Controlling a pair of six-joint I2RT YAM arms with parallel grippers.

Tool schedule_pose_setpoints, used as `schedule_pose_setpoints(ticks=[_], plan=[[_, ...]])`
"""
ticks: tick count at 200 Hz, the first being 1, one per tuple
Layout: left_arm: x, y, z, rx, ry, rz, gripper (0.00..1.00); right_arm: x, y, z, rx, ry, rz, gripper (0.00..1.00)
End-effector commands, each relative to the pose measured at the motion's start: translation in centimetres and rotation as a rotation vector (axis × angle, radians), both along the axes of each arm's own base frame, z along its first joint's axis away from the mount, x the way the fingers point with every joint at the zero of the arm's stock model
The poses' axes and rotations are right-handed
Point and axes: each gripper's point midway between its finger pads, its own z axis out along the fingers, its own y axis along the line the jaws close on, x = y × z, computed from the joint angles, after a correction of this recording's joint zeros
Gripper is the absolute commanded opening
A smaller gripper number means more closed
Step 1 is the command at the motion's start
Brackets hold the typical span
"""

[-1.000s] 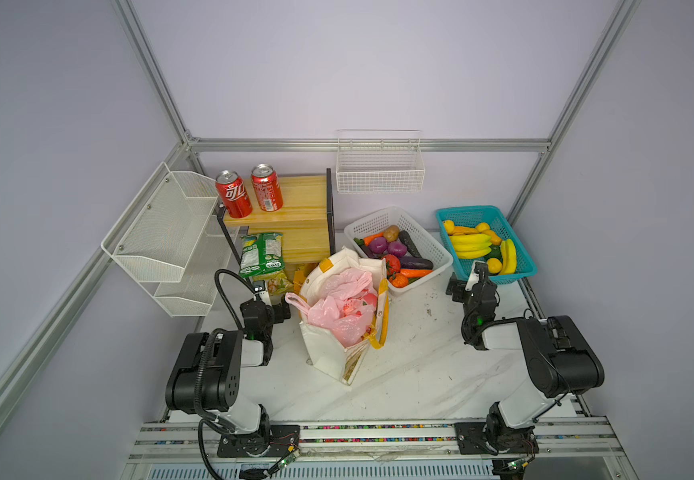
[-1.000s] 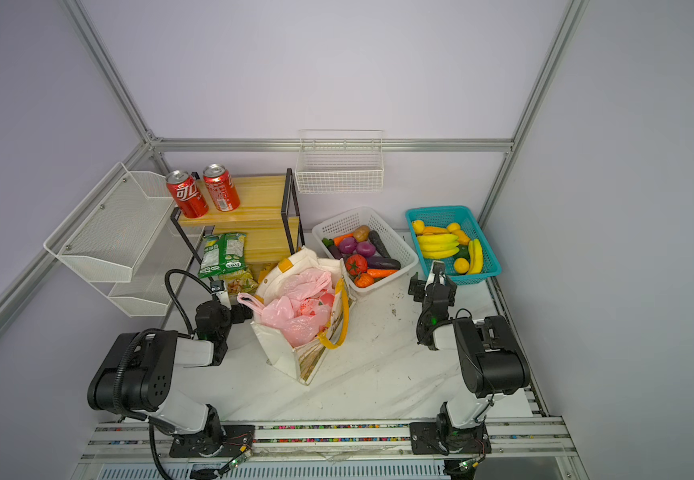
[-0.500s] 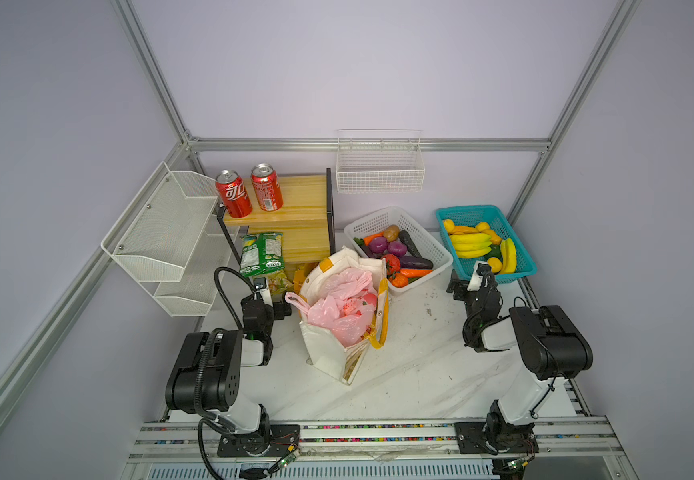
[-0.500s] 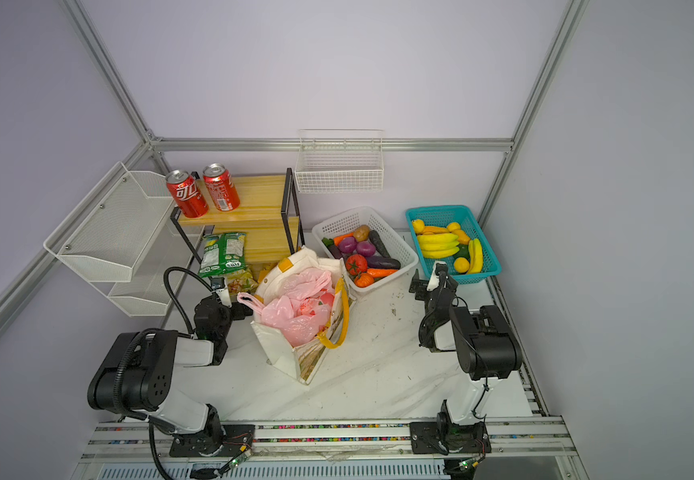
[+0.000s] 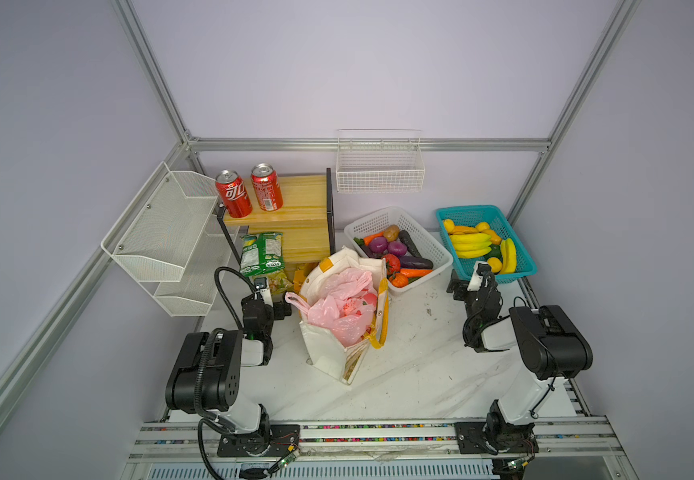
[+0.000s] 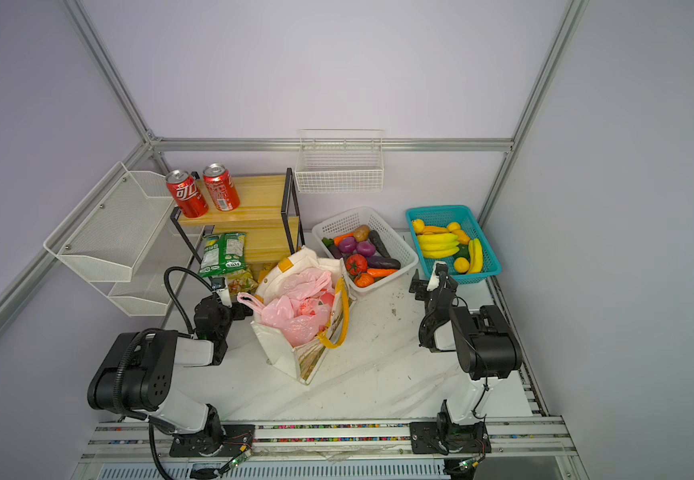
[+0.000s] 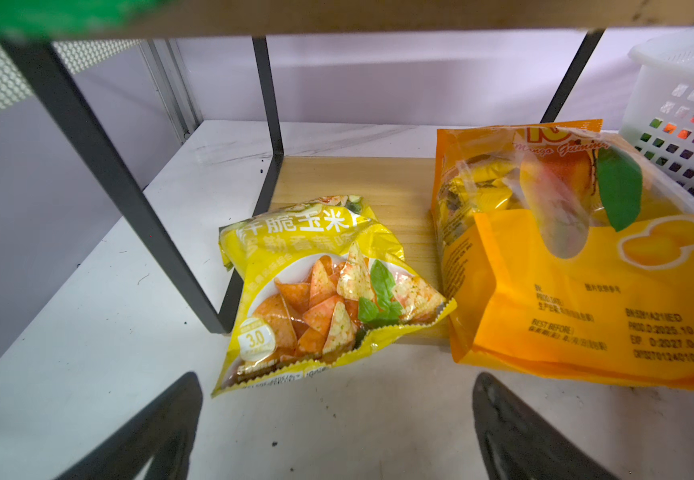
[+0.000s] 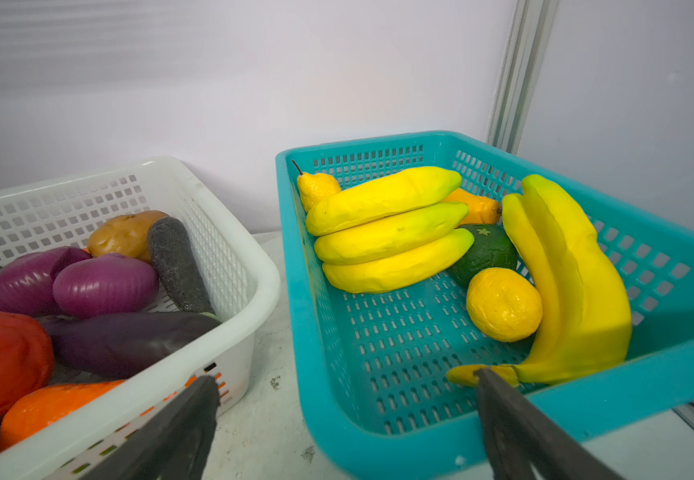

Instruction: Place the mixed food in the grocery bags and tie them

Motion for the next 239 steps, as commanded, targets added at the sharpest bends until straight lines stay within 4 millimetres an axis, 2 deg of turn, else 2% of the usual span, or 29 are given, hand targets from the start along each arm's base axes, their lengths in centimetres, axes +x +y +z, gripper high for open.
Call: schedule_pose_setpoints(ticks=[1,239], plan=[[0.3,0.02,1.59,0.012,-0.064,-0.006,1.0,-0.16,0.03,-0.04,-0.009,-0.01,0.007,0.97],[0.42,-0.26,1.42,0.022,-0.053,-0.014,0.99,-0.07,0.28,-0.17,-0.019,-0.005,0.008,0.97]])
